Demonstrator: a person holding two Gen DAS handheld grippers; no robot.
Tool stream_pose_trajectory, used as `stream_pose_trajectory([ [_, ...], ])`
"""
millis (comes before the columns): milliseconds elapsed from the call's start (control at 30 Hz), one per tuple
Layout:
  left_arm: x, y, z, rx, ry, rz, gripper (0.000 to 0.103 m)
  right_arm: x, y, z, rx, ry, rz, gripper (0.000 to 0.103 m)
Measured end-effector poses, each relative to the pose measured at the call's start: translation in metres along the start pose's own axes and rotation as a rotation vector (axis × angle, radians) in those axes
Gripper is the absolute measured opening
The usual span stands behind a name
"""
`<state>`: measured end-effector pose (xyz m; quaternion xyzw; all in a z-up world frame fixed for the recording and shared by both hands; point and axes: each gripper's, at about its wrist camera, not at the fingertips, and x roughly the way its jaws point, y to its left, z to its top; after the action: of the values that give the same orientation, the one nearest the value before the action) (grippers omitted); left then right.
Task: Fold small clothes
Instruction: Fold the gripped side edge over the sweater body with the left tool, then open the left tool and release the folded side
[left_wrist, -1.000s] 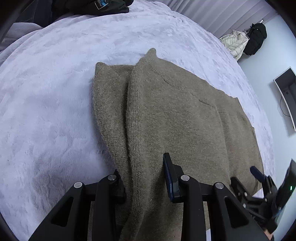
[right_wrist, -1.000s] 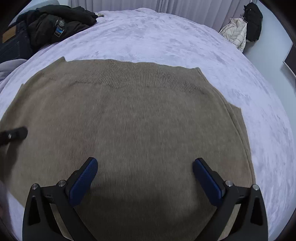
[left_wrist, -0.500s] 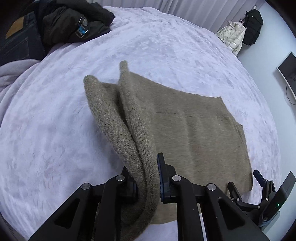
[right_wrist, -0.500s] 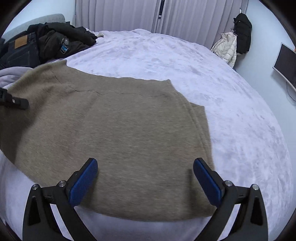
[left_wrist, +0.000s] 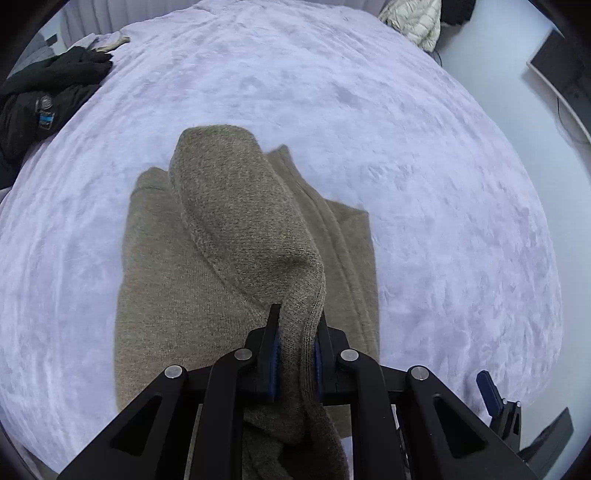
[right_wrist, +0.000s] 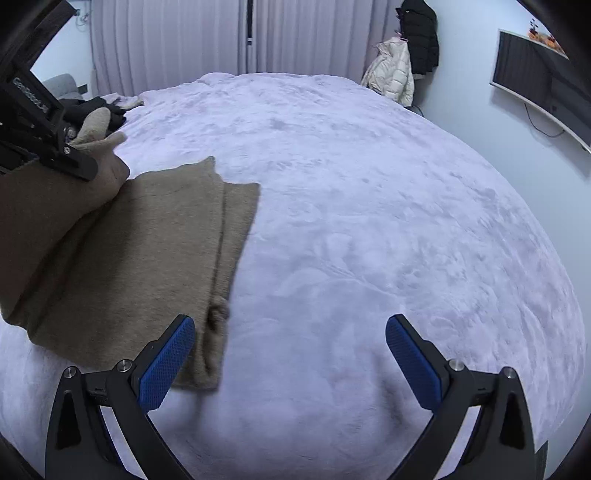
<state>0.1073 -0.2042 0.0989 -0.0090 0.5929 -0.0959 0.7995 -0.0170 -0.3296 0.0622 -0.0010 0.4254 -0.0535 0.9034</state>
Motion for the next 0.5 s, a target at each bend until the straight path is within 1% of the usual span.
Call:
stream_pose_trajectory([
  [33,0.013,-0.014,-0.002,0.026,0.014,0.023,0.015,0.002,-0.008,-0.003,0.019,0.007,0.000,0.103],
  [100,0.042,-0.037,-0.007,0.063,0.041,0.093,0.015,0.007,-0.019,-0.009,0.043,0.026,0.000,0.103],
  [133,0.048,-0.043,-0.010,0.082,0.033,0.123,0.015,0.009,-0.024,-0.013,0.053,0.039,0.001,0.103],
  [167,0.050,-0.049,-0.012,0.108,0.007,0.151,0.015,0.011,-0.028,-0.017,0.059,0.046,0.004,0.103],
  [200,0.050,-0.052,-0.013,0.124,-0.006,0.161,0.015,0.012,-0.031,-0.020,0.063,0.052,0.009,0.103],
  [267,0.046,-0.050,-0.012,0.133,-0.004,0.143,0.018,0.015,-0.034,-0.025,0.062,0.057,0.014,0.103],
  [300,0.044,-0.048,-0.011,0.131,0.003,0.127,0.032,0.017,-0.034,-0.026,0.059,0.060,0.015,0.103],
  [333,0.041,-0.046,-0.010,0.126,0.009,0.090,0.052,0.017,-0.033,-0.026,0.057,0.062,0.013,0.103],
  [367,0.036,-0.042,-0.009,0.116,0.014,0.044,0.066,0.017,-0.032,-0.025,0.055,0.061,0.011,0.103],
  [400,0.025,-0.037,-0.008,0.097,0.003,0.016,0.085,0.015,-0.031,-0.024,0.053,0.057,0.014,0.103],
  [433,0.014,-0.034,-0.009,0.088,-0.028,0.005,0.085,0.012,-0.030,-0.023,0.051,0.051,0.020,0.103],
  [500,-0.018,-0.026,-0.010,0.111,-0.087,-0.044,0.085,0.005,-0.027,-0.021,0.045,0.041,0.039,0.103],
])
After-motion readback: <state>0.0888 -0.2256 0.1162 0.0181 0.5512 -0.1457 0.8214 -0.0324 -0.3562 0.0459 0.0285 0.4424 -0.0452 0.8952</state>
